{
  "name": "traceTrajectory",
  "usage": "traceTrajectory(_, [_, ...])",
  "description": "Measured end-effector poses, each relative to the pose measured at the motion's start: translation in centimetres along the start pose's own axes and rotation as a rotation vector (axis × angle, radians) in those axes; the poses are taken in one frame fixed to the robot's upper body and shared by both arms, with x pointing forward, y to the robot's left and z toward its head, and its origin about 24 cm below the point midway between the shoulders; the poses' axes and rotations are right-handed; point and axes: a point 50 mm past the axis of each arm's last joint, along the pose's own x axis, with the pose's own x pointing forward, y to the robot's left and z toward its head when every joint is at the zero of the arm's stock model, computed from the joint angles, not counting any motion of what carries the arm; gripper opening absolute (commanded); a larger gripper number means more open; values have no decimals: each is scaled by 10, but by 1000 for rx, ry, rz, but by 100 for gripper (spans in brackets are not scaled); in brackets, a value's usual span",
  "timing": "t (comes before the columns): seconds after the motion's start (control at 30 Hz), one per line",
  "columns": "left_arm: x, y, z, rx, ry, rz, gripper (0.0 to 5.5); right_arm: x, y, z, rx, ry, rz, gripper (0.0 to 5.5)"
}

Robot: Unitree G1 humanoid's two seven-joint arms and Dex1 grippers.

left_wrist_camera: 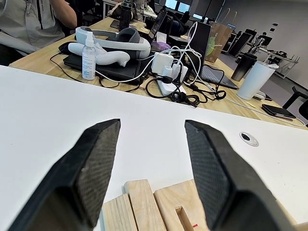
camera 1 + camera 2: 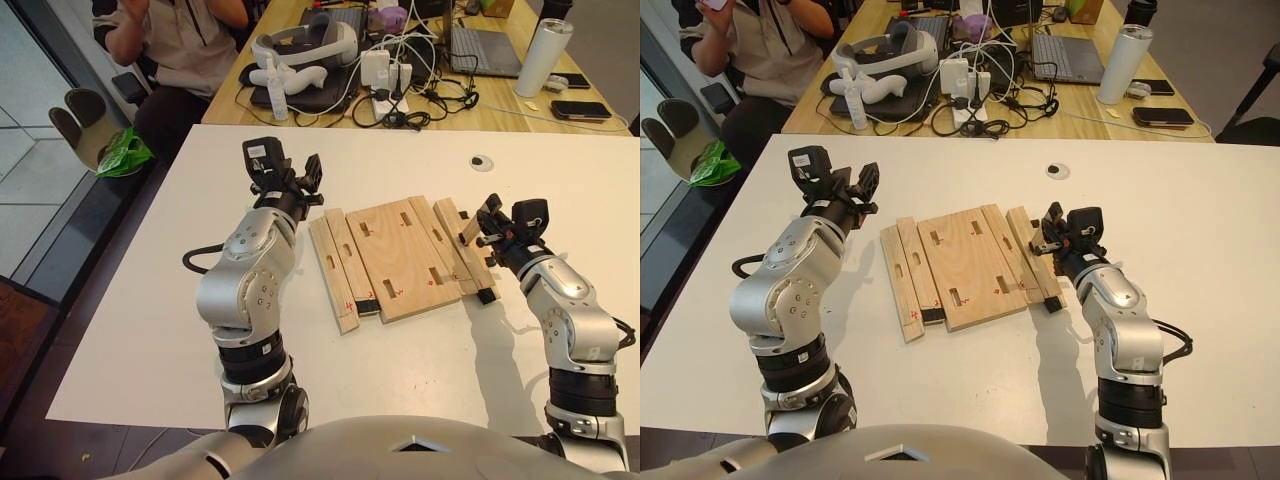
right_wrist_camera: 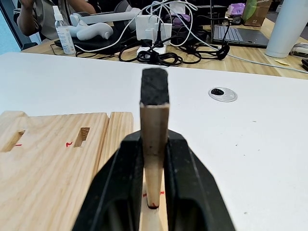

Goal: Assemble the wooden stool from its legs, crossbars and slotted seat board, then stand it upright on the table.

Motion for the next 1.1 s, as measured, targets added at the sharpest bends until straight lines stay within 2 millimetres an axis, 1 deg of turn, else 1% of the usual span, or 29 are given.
traceTrajectory(0.23, [0, -1, 0, 5, 1, -5, 248, 1, -1, 2, -5, -30, -8, 39])
traceTrajectory(0.27, [0, -1, 0, 5, 1, -5, 248, 1, -1, 2, -7, -36, -11, 78])
traceTrajectory(0.3, [0, -1, 0, 6, 1, -5, 248, 1, -2, 2, -8, -38, -16, 95])
traceTrajectory(0.33, [0, -1, 0, 6, 1, -5, 248, 1, -4, -4, -9, -5, -38, 118])
traceTrajectory(0.37, [0, -1, 0, 7, 1, -5, 248, 0, -6, -11, -8, 20, -52, 124])
traceTrajectory(0.4, [0, -1, 0, 7, 2, -5, 248, -1, -7, -13, -5, 28, -58, 151])
traceTrajectory(0.43, [0, -1, 0, 8, 2, -6, 248, -1, -7, -12, -3, 23, -66, 158])
traceTrajectory(0.47, [0, -1, 0, 8, 2, -6, 248, -1, -8, -11, 1, 13, -70, 178])
traceTrajectory(0.5, [0, -1, -1, 8, 2, -6, 248, -1, -8, -8, 2, -4, -72, 182])
traceTrajectory(0.6, [0, -2, -1, 11, 3, -7, 248, -2, -9, 13, -2, -106, -80, 182])
traceTrajectory(0.77, [0, -3, -1, 14, 4, -11, 248, 1, -1, 74, -15, -340, -82, 182])
traceTrajectory(0.8, [0, -3, -1, 15, 4, -12, 248, 1, 0, 81, -11, -363, -83, 182])
traceTrajectory(0.93, [0, -5, -2, 21, 7, -21, 248, 6, 9, 125, 1, -486, -93, 182])
traceTrajectory(1.03, [-1, -5, -4, 28, 15, -17, 248, 9, 11, 141, 4, -524, -99, 182])
traceTrajectory(1.1, [-2, -3, -7, 36, 24, -10, 248, 12, 11, 143, 9, -524, -107, 182])
